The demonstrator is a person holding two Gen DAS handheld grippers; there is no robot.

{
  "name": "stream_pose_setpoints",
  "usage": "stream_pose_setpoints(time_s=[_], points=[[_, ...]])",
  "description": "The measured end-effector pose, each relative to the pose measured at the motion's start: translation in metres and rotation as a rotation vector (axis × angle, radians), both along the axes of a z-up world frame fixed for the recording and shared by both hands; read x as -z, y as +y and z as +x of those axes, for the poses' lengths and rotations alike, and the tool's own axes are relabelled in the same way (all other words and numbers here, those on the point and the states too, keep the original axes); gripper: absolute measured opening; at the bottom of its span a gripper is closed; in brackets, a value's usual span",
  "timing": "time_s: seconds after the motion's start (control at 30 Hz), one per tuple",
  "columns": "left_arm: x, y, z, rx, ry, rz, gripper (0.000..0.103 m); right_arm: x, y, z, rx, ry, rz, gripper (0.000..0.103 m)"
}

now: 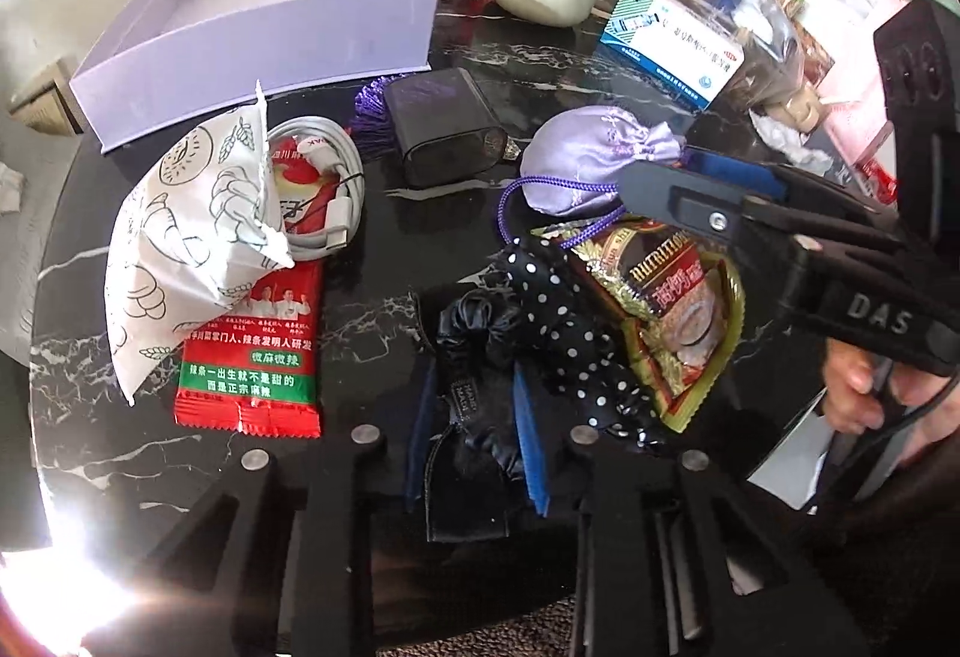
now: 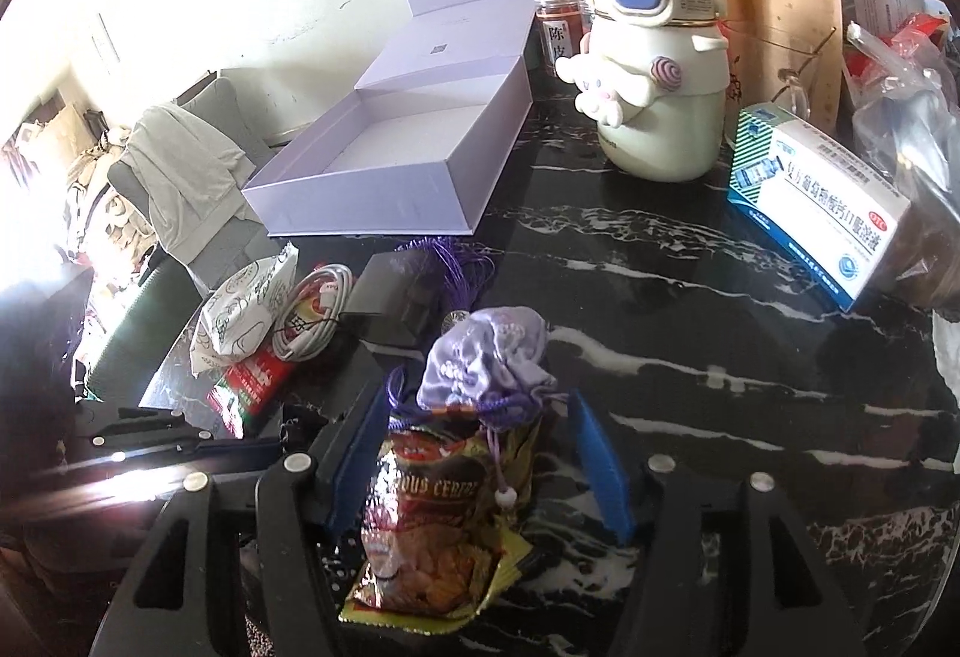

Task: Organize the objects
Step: 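Close the right tool on the lavender sachet while the left tool grips the black bow, then lift the sachet with the right tool while the left tool carries the bow toward the box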

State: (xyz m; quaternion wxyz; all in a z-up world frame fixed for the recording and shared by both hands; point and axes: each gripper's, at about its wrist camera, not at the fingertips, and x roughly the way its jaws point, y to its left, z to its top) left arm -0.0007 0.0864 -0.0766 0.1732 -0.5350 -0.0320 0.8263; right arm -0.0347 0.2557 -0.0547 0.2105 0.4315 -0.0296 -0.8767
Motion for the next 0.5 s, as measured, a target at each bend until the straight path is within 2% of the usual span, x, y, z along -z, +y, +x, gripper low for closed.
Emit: stream_pose_setpoints(time_s=[0.23, 0.3, 0.33, 0.43, 0.5], points=[[-0.012, -0.007, 0.001, -0.014, 0.032, 0.015, 0.024, 0.008, -0.005, -0.009, -0.014, -0.027, -0.014, 0.062], [-0.015, -0.008, 0.001, -0.016, 0.034, 0.012, 0.024, 0.008, -0.005, -0.008, -0.014, -0.019, -0.012, 0.057], [-0.016, -0.009, 0.002, -0.017, 0.033, 0.012, 0.024, 0.007, -0.004, -0.008, -0.009, -0.012, -0.007, 0.047], [-0.016, -0.010, 0.001, -0.015, 0.032, 0.015, 0.024, 0.002, -0.002, -0.005, -0.012, 0.004, -0.028, 0.037], [-0.017, -0.011, 0.001, -0.015, 0.036, 0.015, 0.024, -0.004, 0.000, -0.003, -0.015, 0.025, -0.041, 0.035]])
